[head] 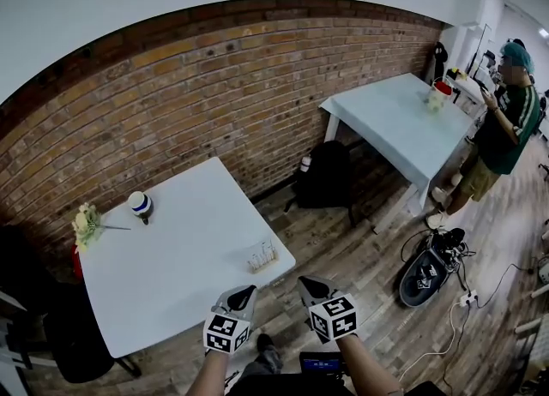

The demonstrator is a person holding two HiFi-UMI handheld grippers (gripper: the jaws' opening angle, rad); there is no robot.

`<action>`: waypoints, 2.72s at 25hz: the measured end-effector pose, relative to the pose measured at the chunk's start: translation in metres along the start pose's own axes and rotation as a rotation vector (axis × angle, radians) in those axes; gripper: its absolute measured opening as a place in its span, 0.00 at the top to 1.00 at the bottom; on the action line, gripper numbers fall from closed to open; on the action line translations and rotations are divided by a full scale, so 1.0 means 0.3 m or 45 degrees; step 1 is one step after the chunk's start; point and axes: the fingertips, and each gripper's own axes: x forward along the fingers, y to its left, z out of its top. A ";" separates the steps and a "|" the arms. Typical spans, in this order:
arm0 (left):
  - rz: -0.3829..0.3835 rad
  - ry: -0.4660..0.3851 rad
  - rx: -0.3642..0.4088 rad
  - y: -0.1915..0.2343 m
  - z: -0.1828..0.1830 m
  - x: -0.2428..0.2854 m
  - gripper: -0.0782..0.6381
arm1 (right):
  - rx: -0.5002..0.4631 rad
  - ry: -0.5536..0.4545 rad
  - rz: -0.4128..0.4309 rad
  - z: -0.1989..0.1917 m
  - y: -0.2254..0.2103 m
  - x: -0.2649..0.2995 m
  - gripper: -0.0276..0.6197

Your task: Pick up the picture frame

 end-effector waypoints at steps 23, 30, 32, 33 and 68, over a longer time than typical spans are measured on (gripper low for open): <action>0.149 0.005 -0.059 0.138 0.066 0.162 0.88 | -0.036 0.019 0.144 0.130 -0.124 0.218 0.95; 0.173 0.008 -0.062 0.146 0.075 0.183 0.88 | -0.047 0.037 0.176 0.131 -0.140 0.245 0.95; 0.179 0.015 -0.069 0.151 0.071 0.182 0.88 | -0.045 0.047 0.186 0.127 -0.139 0.252 0.95; 0.182 0.016 -0.072 0.154 0.070 0.181 0.88 | -0.046 0.052 0.191 0.124 -0.139 0.256 0.95; 0.458 0.228 -0.375 0.296 -0.258 0.360 0.69 | -0.179 0.353 0.494 -0.173 -0.162 0.619 0.75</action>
